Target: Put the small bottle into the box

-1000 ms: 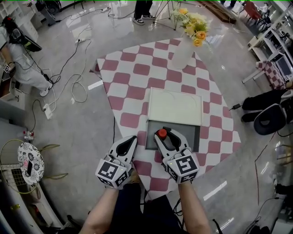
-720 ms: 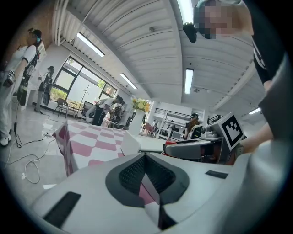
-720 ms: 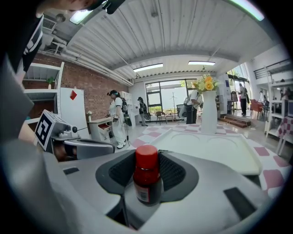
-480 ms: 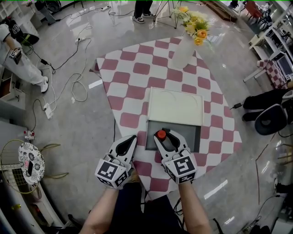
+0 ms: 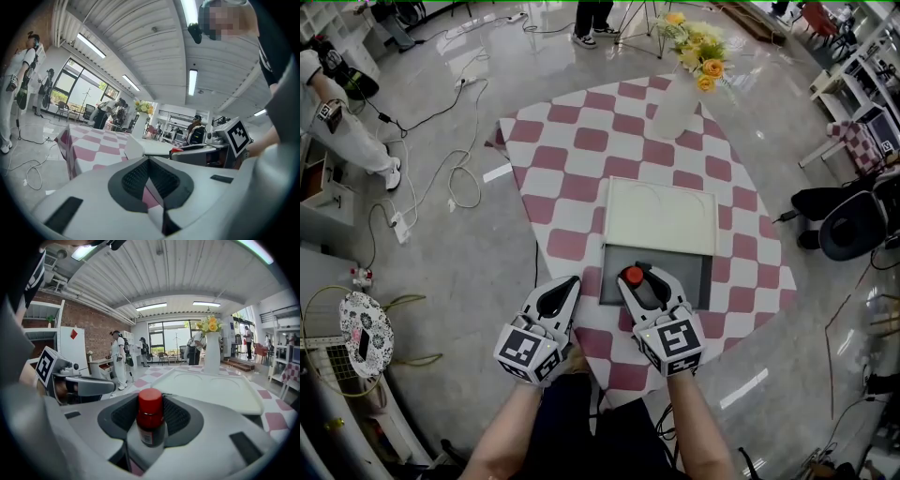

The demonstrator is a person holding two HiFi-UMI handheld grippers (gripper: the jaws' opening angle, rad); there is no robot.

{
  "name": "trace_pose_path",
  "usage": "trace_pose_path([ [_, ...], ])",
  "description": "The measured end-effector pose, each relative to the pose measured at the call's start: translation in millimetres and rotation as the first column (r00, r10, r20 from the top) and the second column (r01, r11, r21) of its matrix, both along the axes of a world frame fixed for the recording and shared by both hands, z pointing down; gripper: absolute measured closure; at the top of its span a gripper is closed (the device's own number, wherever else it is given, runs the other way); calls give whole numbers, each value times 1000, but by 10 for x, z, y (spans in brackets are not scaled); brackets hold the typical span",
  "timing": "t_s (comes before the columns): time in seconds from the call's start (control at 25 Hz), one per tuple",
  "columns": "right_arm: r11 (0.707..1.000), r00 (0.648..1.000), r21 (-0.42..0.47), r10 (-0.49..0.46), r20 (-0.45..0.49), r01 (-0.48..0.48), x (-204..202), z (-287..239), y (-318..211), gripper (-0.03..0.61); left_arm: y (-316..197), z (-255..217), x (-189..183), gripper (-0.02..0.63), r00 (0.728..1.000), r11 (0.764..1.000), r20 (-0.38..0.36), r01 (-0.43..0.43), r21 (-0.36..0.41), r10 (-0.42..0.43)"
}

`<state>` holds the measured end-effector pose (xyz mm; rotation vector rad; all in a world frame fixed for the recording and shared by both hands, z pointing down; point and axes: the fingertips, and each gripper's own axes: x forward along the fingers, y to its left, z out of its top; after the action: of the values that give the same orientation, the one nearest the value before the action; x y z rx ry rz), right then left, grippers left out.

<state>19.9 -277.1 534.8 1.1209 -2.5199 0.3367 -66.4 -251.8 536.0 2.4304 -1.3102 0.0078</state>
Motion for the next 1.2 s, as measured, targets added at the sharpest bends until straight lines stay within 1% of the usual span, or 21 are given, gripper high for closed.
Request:
trace_pose_path([
  [0.32, 1000, 1000, -7, 0, -6, 0, -3, 17, 23, 412, 17, -50, -40, 612, 1000, 1000, 14, -2, 9, 2],
  [0.4, 1000, 1000, -10, -5, -8, 5, -13, 24, 39, 379, 30, -47, -40, 612, 1000, 1000, 18, -7, 13, 7],
  [0.76, 1000, 1000, 8, -4, 22, 4, -12, -69, 82, 378, 111, -66, -48, 612, 1000, 1000, 16, -4, 12, 4],
  [1.2, 999, 999, 32, 4, 37, -6, 41, -207, 153, 377, 162, -164, -26, 612, 1000, 1000, 14, -5, 29, 5],
])
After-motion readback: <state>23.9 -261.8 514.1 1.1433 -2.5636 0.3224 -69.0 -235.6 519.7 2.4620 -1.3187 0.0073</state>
